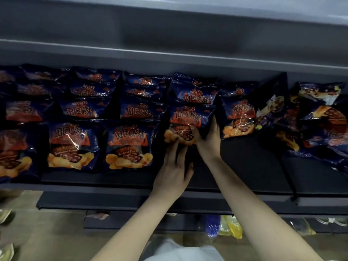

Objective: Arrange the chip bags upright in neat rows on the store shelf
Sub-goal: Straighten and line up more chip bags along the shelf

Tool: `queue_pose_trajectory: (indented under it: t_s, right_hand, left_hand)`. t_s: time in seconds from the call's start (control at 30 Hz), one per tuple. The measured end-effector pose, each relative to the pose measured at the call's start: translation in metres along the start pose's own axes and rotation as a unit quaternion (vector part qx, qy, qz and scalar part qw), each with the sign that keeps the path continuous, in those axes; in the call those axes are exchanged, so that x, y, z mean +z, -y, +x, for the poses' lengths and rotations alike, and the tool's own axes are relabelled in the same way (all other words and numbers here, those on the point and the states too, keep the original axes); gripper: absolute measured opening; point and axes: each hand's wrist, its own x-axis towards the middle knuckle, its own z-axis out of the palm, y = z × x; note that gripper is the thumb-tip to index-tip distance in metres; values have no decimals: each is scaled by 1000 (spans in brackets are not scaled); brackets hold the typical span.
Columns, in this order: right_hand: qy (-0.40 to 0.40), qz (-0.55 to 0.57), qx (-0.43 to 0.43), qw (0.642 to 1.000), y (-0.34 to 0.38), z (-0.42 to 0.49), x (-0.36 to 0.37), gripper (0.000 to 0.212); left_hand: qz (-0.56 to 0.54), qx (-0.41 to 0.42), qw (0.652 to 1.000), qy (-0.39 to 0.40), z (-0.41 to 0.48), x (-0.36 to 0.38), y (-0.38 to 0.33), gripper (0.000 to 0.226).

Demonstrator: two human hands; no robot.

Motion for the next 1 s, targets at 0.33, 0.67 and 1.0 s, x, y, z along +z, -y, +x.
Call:
queue_pose_trajectory:
  t_s: [0.33, 0.67, 1.0]
  right_hand:
    - [7, 0, 3, 1000, 1, 1, 1, 81]
    - [-52, -11, -13, 999, 3, -7, 5, 67]
    - [39, -14, 87, 995, 12, 1, 8, 78]
  left_hand:
    - [-19, 5, 1000, 2, -2, 2, 1, 52]
    - [-13, 35, 999, 37, -2, 2, 5, 53]
    - [-25, 63, 996, 65, -1, 1, 7, 52]
